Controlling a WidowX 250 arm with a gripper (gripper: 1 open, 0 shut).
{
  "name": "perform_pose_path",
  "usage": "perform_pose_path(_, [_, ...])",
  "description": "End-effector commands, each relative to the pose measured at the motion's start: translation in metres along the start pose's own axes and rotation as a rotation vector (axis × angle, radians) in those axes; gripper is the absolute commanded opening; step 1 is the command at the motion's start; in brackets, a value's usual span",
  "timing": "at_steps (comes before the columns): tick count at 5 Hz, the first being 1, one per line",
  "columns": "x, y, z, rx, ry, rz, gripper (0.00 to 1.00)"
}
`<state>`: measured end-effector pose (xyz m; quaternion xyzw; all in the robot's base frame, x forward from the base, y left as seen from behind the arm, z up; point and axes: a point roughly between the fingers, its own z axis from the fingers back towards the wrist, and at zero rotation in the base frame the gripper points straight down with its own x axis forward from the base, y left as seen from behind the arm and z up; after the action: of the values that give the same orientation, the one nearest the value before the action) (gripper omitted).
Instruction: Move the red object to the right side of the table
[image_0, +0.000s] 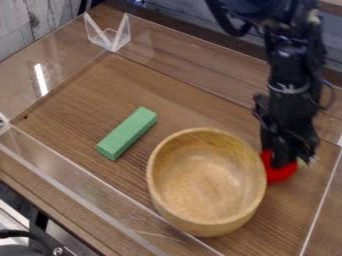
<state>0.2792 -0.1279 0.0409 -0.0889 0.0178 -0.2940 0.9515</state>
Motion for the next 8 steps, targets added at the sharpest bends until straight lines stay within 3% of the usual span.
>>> perform_pose_path(1, [0.000, -0.024, 0.021, -0.006, -0.045, -0.055, 0.00])
perform_pose_path(2, [-0.005, -0.035, 0.029, -0.019, -0.039, -0.073, 0.00])
perform_pose_path(4, [-0.016, -0.048, 0.009, -0.047, -0.013, -0.161, 0.00])
perform_pose_path(6, [-0.034, -0.059, -0.003, -0.050, -0.017, -0.077, 0.00])
perform_pose_path(8, [-0.045, -0.037, 0.001, -0.040, 0.013, -0.028, 0.00])
